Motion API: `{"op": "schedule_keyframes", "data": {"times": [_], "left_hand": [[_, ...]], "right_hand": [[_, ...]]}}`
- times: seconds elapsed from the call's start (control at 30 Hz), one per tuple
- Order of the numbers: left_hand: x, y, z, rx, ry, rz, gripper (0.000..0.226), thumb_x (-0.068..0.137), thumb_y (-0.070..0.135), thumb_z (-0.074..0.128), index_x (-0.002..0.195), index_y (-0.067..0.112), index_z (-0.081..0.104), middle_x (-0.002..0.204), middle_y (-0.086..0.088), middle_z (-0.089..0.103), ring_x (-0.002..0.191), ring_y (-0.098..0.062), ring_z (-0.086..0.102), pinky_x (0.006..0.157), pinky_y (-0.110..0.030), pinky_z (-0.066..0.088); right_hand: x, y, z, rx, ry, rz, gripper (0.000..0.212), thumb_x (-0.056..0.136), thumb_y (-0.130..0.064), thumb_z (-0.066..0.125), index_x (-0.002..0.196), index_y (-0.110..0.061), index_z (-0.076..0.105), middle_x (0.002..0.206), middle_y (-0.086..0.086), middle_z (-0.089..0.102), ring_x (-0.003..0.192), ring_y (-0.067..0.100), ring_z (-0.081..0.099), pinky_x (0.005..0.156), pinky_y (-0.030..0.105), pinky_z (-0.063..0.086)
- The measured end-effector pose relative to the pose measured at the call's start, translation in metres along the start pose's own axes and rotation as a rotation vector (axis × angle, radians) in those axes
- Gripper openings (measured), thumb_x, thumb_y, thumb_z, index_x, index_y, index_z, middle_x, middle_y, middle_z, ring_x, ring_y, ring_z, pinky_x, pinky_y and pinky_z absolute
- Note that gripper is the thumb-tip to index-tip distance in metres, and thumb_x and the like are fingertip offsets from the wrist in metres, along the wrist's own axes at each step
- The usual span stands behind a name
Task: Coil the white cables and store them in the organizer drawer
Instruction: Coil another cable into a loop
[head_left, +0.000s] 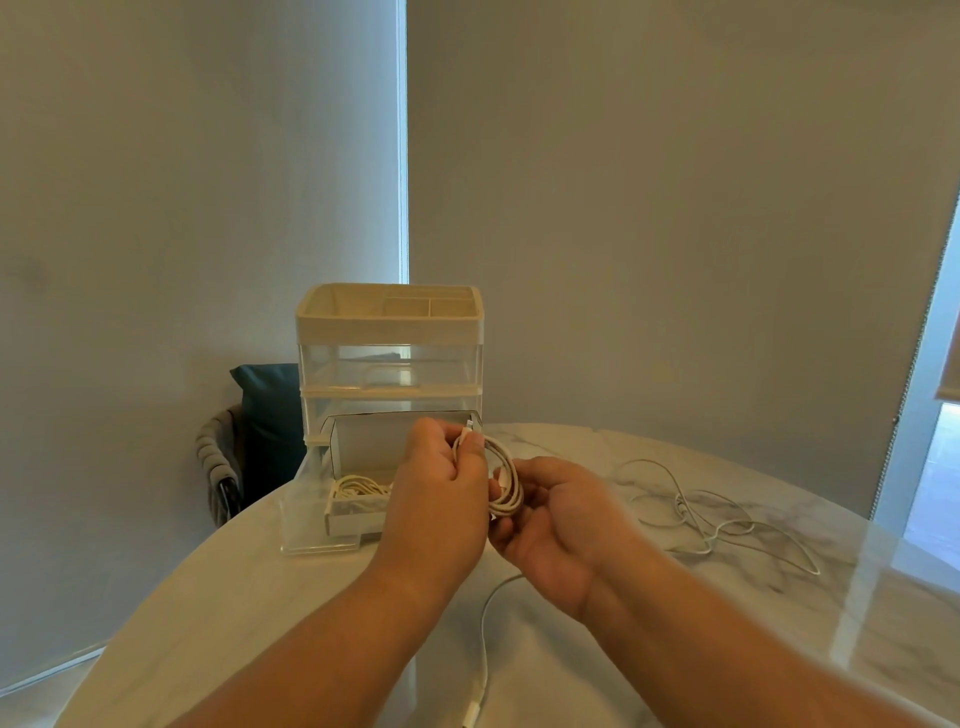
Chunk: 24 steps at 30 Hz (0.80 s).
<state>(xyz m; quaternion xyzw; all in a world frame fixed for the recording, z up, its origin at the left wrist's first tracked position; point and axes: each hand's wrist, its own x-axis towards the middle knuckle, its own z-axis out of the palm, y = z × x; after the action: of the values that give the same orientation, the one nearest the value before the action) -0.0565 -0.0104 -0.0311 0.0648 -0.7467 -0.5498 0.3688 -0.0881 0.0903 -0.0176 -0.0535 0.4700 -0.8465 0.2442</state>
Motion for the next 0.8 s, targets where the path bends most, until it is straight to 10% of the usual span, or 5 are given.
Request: {"op": "schedule_keyframes", "data": {"times": [0.33, 0.8], "left_hand": [[0.001, -0.003, 0.001, 0.033, 0.028, -0.009, 0.009, 0.102, 0.03, 0.049, 0.095, 0.025, 0.053, 0.079, 0.002, 0.069, 0.066, -0.005, 0.067, 0.067, -0.036, 0.059], [0.013, 0.003, -0.008, -0.332, -0.037, -0.339, 0.008, 0.1, 0.018, 0.055, 0.102, 0.013, 0.06, 0.088, -0.013, 0.072, 0.069, -0.021, 0.072, 0.066, -0.038, 0.061]], "right_hand": [[0.001, -0.004, -0.001, 0.186, -0.026, 0.007, 0.008, 0.087, -0.009, 0.048, 0.093, -0.004, 0.051, 0.07, 0.014, 0.057, 0.058, 0.021, 0.052, 0.058, 0.032, 0.037], [0.007, -0.011, -0.012, -0.186, 0.013, -0.258, 0.021, 0.09, 0.002, 0.063, 0.109, -0.006, 0.064, 0.073, 0.008, 0.072, 0.071, 0.021, 0.068, 0.066, 0.035, 0.053]]}}
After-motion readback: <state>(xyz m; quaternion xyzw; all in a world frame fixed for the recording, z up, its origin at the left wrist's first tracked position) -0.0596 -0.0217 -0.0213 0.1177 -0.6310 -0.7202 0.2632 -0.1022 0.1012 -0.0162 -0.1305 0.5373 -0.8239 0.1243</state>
